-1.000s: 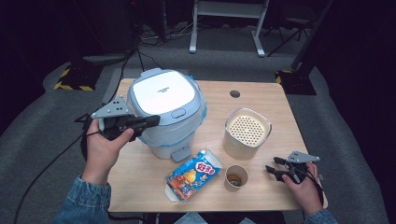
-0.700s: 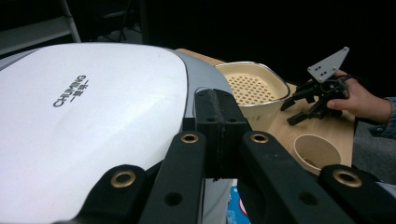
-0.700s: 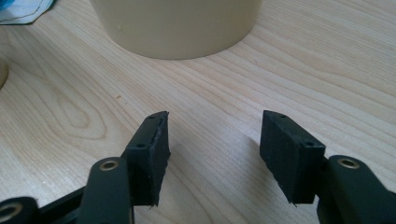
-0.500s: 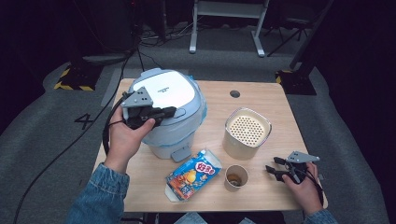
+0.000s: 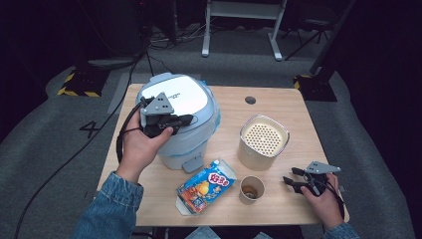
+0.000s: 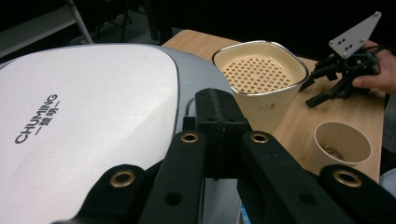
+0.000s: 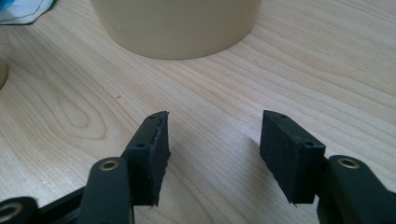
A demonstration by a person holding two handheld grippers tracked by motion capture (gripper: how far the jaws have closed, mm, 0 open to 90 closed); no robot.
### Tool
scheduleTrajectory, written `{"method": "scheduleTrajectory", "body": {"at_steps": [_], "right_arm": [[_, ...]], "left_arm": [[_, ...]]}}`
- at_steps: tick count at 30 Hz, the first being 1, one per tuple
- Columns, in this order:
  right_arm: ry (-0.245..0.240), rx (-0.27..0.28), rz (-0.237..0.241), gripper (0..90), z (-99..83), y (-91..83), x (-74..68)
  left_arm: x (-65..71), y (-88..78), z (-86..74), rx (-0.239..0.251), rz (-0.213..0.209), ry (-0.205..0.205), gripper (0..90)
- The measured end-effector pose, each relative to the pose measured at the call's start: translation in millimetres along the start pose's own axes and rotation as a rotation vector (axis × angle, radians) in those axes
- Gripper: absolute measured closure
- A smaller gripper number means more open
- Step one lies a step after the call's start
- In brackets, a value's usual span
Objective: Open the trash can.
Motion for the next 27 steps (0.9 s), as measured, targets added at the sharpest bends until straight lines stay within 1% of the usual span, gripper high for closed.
{"method": "scheduleTrajectory", "body": {"at_steps": [5, 6, 8, 19, 20, 21, 22, 23, 24, 25, 26, 27], "right_arm": [[0.0, 0.0, 0.0, 42.9, 0.0, 0.0, 0.0], [0.0, 0.0, 0.0, 42.9, 0.0, 0.0, 0.0], [0.0, 0.0, 0.0, 42.9, 0.0, 0.0, 0.0], [0.0, 0.0, 0.0, 42.9, 0.0, 0.0, 0.0], [0.0, 0.0, 0.0, 42.9, 0.0, 0.0, 0.0], [0.0, 0.0, 0.0, 42.9, 0.0, 0.0, 0.0], [0.0, 0.0, 0.0, 42.9, 0.0, 0.0, 0.0], [0.0, 0.0, 0.0, 42.9, 0.0, 0.0, 0.0], [0.001, 0.001, 0.001, 42.9, 0.0, 0.0, 0.0], [0.0, 0.0, 0.001, 42.9, 0.0, 0.0, 0.0], [0.0, 0.001, 0.001, 42.9, 0.0, 0.0, 0.1], [0.0, 0.001, 0.001, 42.9, 0.0, 0.0, 0.1]], "left_arm": [[1.7, 0.5, 1.8, -0.022, 0.007, 0.0, 90.0], [1.5, 0.3, 2.0, -0.032, 0.028, 0.005, 90.0], [1.3, 0.4, 2.1, -0.032, 0.031, 0.004, 90.0], [1.1, 0.3, 2.1, -0.032, 0.028, -0.001, 90.0], [2.8, -0.8, 2.6, -0.026, -0.013, -0.01, 89.7], [4.2, -1.3, 2.6, -0.024, -0.032, -0.013, 83.2], [4.2, -1.3, 2.6, -0.024, -0.032, -0.013, 76.4], [6.2, -1.7, 2.5, -0.02, -0.043, -0.016, 76.4], [10.3, -4.4, 1.6, -0.008, -0.05, -0.004, 67.7], [13.0, -5.5, 1.0, -0.001, -0.055, -0.004, 64.0], [15.7, -6.3, 0.2, 0.001, -0.052, 0.0, 59.6], [15.7, -6.3, 0.2, 0.001, -0.052, 0.0, 56.2]]}}
Point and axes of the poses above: each handheld gripper's, and its own axes: y roughly forward along the jaws, z roughly out of its top, x roughly to its right, the point moved 4 cm from there along y, roughly forward along the jaws, and after that the axes turned 13 degrees about -x, right-handed, at the moved point
